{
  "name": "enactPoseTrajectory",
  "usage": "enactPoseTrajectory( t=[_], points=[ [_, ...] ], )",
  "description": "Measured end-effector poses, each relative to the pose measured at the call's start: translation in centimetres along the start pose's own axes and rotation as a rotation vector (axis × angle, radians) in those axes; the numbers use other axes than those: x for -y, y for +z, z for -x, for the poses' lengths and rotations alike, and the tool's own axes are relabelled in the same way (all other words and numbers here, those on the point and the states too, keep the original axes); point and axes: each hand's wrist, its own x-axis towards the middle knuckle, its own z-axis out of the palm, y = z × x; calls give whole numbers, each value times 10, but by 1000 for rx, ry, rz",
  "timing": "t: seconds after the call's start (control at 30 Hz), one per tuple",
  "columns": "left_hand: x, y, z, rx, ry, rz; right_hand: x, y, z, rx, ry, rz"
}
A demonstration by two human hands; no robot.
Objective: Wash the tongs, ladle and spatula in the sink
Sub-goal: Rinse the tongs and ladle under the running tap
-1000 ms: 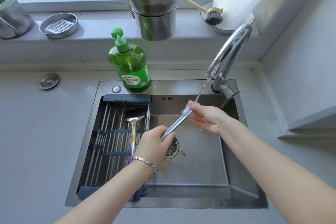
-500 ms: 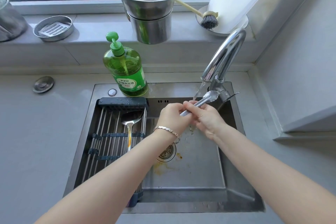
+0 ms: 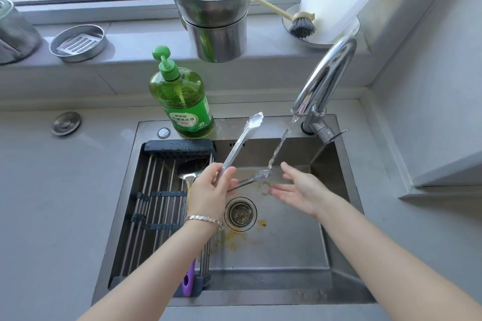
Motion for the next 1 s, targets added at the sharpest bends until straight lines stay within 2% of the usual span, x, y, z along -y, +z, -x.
enactPoseTrajectory(
  t=[0.07,0.13,0.2,0.33,0.47,0.6,0.73,0.9,1.0],
  points=[
    [3,-1,4,37,44,36,-4,12,4,151,11,-131],
    [6,-1,8,84,101,-5,-3,19,4,160,-67,-165],
    [8,1,9,111,125,-43,0,24,5,90,-160,-160],
    [7,7,12,192,37,14,11,30,13,-112,-316,-92],
    [5,16,15,195,144,-126,11,39,18,-193,-423,-157],
    [4,21,16,126,174,-168,-3,44,19,-55,-401,-159],
    [3,18,17,141,139,-153,2,35,23,71,-361,-194],
    [0,24,17,154,124,-94,-7,39,28,-12,-406,21],
    [1,25,16,126,109,-116,1,37,28,-39,-409,17]
  ],
)
